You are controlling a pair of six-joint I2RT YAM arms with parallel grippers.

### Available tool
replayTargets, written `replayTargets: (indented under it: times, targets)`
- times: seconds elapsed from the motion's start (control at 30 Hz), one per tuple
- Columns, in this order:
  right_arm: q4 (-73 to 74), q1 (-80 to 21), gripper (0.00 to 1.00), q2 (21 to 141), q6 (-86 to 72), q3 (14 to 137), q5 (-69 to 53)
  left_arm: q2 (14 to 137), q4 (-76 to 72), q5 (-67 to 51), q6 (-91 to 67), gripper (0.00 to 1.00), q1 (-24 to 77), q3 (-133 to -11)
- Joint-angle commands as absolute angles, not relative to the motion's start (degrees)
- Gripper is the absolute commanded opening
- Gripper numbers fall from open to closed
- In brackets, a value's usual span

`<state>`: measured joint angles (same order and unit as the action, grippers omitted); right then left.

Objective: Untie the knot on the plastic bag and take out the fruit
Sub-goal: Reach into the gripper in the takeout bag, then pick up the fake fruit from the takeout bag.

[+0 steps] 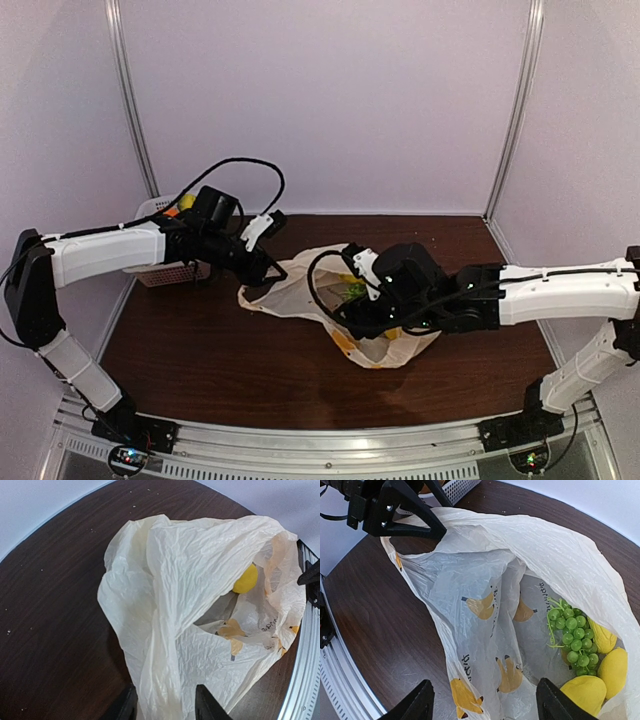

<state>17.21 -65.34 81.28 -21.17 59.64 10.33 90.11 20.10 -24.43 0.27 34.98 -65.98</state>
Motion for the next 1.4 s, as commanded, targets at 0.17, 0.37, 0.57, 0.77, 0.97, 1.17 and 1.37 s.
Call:
replayTargets:
  times: [0.17, 0.37, 0.57, 0.77, 0.97, 1.17, 1.37]
  targets:
    - [17.09, -64.12, 0.68, 85.62, -25.23, 61.93, 14.49, 91.13, 19.86, -26.41, 0.18, 0.05, 35.07, -67.67]
    - [15.62, -61.89, 0.67, 89.33, -26.57, 61.26, 15.38, 91.10, 19.86, -26.75, 0.18, 0.00, 35.11, -67.71]
    - [12.89, -58.44, 0.65, 93.87, -27.17, 61.80, 13.30, 91.05, 19.91, -27.00, 0.18, 0.00, 35.05, -67.75]
    - [12.63, -55.16, 0.63, 100.08, -26.30, 64.60, 15.76, 90.88, 19.86, -26.83, 0.18, 0.00, 35.13, -67.76]
    - [10.88, -51.59, 0.62, 104.98, -24.79, 65.57, 17.61, 90.87, 20.04, -26.22, 0.18, 0.00, 35.14, -67.76]
    - [9.31, -47.78, 0.64, 109.00, -22.70, 66.80, 17.12, 91.07, 20.30, -25.82, 0.18, 0.00, 35.07, -67.76]
    - [8.15, -45.18, 0.69, 113.78, -21.16, 68.27, 13.70, 91.45, 20.57, -25.42, 0.18, 0.00, 35.14, -67.94]
